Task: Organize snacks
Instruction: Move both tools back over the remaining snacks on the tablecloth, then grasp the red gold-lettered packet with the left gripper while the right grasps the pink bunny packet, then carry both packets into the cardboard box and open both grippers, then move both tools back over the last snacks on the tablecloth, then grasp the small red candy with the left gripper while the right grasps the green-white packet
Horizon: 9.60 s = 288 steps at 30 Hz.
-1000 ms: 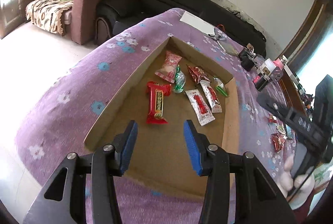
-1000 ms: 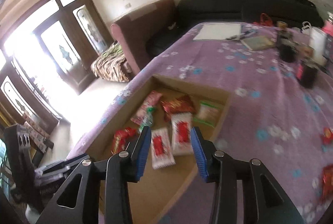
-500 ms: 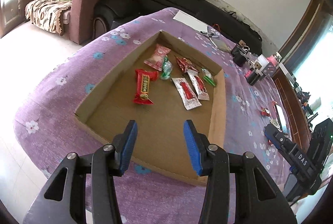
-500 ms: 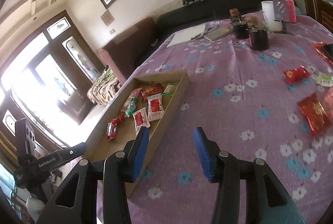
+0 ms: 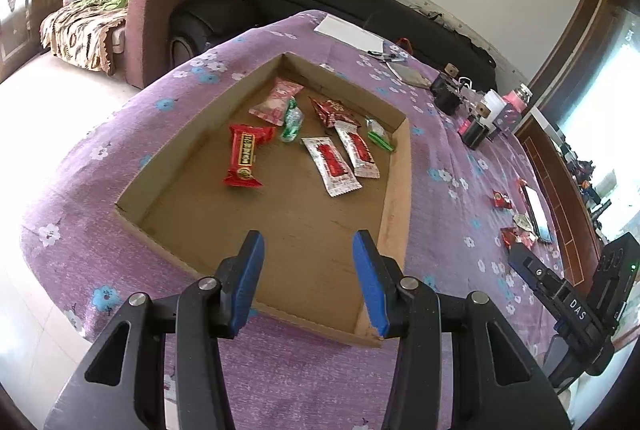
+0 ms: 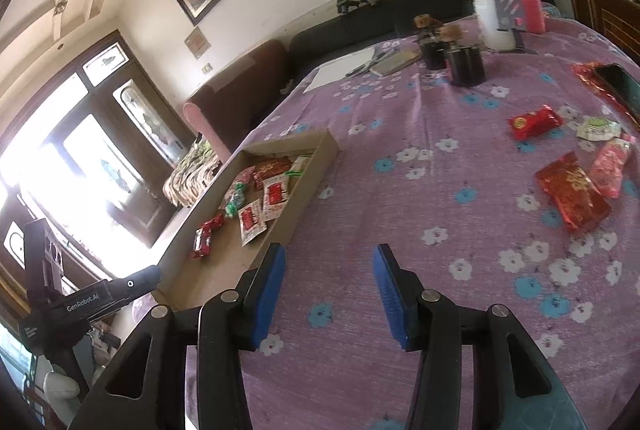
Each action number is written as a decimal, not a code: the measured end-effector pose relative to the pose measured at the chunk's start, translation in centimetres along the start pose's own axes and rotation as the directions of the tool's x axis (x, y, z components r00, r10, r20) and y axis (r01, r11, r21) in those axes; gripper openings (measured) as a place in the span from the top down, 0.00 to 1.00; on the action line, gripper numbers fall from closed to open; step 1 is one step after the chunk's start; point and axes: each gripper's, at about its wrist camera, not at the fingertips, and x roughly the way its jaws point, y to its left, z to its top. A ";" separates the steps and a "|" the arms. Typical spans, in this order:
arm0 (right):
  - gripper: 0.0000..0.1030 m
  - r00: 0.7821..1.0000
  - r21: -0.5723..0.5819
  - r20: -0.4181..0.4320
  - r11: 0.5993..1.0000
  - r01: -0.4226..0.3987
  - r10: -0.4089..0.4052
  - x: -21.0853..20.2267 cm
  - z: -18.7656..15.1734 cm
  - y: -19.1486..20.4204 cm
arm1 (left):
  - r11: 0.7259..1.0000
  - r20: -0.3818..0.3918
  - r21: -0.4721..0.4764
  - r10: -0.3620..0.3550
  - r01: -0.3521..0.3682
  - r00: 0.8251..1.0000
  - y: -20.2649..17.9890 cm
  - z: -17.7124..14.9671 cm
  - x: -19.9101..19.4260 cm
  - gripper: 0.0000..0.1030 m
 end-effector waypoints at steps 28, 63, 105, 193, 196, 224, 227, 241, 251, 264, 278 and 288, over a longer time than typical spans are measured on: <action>0.49 0.937 0.308 0.036 0.896 0.320 -0.347 -5.9 7.5 -20.5 | 0.989 -0.013 0.106 -0.099 0.099 0.995 -3.0 -0.8 0.5 0.57; 0.78 0.914 0.417 -0.017 0.828 0.375 -0.405 -4.5 4.3 -23.7 | 0.876 -0.335 0.335 -0.233 0.347 0.913 -26.3 -3.1 11.4 0.57; 0.86 0.959 0.426 0.090 0.881 0.206 -0.268 -4.8 4.7 -22.8 | 0.874 -0.199 0.380 -0.244 0.304 0.949 -25.0 -3.0 8.7 0.69; 0.26 0.989 -0.316 0.095 0.938 0.140 -0.115 2.9 -0.2 9.7 | 0.919 0.390 0.083 0.326 -0.385 0.861 -2.7 0.0 -4.5 0.21; 0.25 0.977 -0.284 0.143 0.940 0.191 -0.156 1.9 -0.3 7.9 | 0.908 0.386 0.135 0.320 -0.396 0.865 -4.3 -0.7 -4.1 0.21; 0.21 0.966 -0.163 0.073 0.952 0.257 -0.249 0.1 -0.2 0.5 | 0.893 0.182 0.356 0.222 -0.275 0.958 -10.2 -3.5 0.7 0.21; 0.21 0.962 -0.150 0.059 0.951 0.272 -0.266 0.1 0.0 -0.4 | 0.898 0.163 0.359 0.207 -0.254 0.965 -10.4 -3.6 0.9 0.21; 0.21 0.912 -0.082 0.073 0.909 0.408 -0.403 -3.0 2.1 -6.3 | 0.896 0.104 0.404 0.155 -0.185 0.982 -11.9 -3.8 2.0 0.21; 0.21 0.884 -0.012 0.076 0.886 0.463 -0.461 -4.9 3.9 -10.7 | 0.891 0.067 0.423 0.152 -0.166 0.986 -12.7 -3.7 3.3 0.21; 0.21 0.892 0.194 0.013 0.877 0.440 -0.451 -2.6 9.1 -20.2 | 0.909 -0.007 0.416 0.042 -0.035 0.999 -13.1 -3.2 4.0 0.21; 0.27 0.947 0.177 -0.032 0.931 0.320 -0.320 1.9 10.4 -22.9 | 0.824 -0.111 0.553 -0.077 0.126 0.991 -21.9 1.0 7.7 0.21; 0.81 0.927 0.088 -0.089 0.924 0.372 -0.365 2.7 9.8 -21.5 | 0.694 -0.142 0.695 -0.123 0.187 0.982 -30.4 2.6 16.1 0.22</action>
